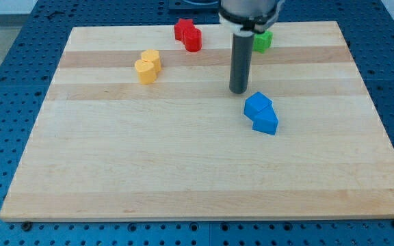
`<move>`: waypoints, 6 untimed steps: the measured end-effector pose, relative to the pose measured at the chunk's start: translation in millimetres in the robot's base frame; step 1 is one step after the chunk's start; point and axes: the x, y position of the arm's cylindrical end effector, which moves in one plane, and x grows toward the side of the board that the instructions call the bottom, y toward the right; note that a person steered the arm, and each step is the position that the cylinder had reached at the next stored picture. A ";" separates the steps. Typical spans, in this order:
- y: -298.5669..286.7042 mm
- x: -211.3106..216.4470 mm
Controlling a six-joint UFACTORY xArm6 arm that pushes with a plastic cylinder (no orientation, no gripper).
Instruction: Move your arm towards the red circle
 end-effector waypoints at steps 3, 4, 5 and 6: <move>3.4 -106.1; -11.0 -118.0; -36.2 -124.6; -62.3 -129.6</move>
